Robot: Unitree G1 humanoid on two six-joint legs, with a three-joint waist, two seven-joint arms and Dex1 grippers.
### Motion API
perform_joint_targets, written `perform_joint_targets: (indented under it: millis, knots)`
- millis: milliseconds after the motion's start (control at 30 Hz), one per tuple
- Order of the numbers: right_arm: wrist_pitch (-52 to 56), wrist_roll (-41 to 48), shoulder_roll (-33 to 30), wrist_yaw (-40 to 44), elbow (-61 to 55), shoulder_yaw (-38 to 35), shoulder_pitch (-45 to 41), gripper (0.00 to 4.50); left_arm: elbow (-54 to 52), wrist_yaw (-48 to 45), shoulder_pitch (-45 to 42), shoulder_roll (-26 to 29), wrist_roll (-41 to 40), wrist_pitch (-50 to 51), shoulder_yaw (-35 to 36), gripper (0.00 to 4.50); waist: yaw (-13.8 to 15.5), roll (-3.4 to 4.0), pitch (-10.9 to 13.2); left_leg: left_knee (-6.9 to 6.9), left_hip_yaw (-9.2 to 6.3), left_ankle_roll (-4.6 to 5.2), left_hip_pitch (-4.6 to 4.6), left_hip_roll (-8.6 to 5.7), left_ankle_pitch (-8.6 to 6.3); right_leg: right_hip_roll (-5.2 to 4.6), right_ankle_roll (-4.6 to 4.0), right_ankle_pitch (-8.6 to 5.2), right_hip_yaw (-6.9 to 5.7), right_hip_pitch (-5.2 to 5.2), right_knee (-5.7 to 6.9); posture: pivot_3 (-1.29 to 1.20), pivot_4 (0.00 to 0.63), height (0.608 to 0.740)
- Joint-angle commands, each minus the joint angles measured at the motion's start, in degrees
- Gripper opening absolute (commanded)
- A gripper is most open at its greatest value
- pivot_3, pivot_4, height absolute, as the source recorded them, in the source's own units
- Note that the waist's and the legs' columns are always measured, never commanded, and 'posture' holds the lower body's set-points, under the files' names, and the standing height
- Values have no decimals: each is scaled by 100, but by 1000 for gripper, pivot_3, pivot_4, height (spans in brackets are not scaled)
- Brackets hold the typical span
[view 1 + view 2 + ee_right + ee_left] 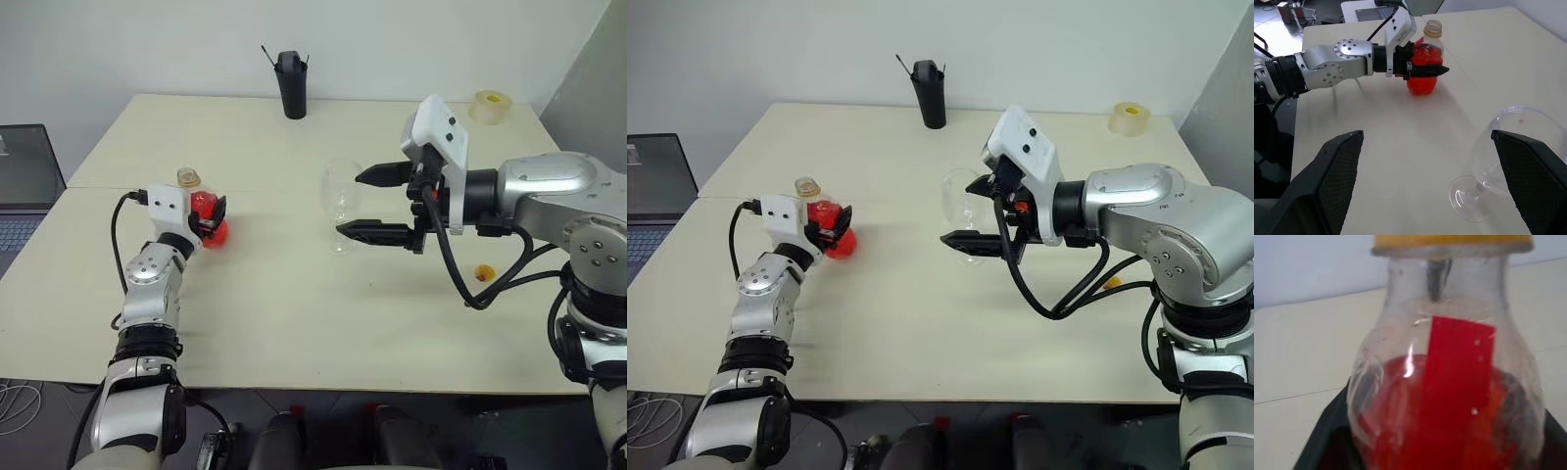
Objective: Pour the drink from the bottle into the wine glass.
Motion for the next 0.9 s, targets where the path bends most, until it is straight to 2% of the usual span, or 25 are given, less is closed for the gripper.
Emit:
perform_joint_targets:
  millis: [33,167,267,367,533,900]
  knots:
    - [-36,62,-133,-67,-201,-193,25,4500,-17,-90,-131,107,14,-131,5,1996,0,0,0,1,0,0,-1,-1,0,0,0,0,0,0,0,0,150,740]
    - [-167,28,-316,-132,-326,-417,370,4500,-108,-310,-328,221,4,-49,-53,1423,3,-4,2,4,-8,0,-10,0,0,0,0,0,-2,-1,-2,0,150,740]
    - [-857,-182,-426,-161,-687,-852,1185,4500,-199,-559,-707,347,78,51,-231,1136,27,-15,5,14,-25,-1,-31,-5,0,2,0,0,-5,-8,-4,0,150,740]
    - [-1379,-275,-474,-217,-1031,-1230,1963,4500,-184,-797,-1117,395,132,85,-410,1084,47,-17,7,26,-46,-2,-65,-13,1,5,2,1,-27,-18,-9,0,150,740]
    - [-2187,-418,-117,-575,-1486,-1709,2982,4500,95,-1143,-1843,369,453,-206,-849,1078,25,-18,7,25,-40,-3,-62,-15,2,6,4,1,-39,-17,-7,0,150,740]
    - [-3773,-975,617,-987,-1937,-1711,4971,4500,1697,-1065,-3316,62,1535,-1715,-1779,1061,-13,-20,9,25,-31,-3,-54,-29,3,25,4,1,-36,-19,0,0,150,740]
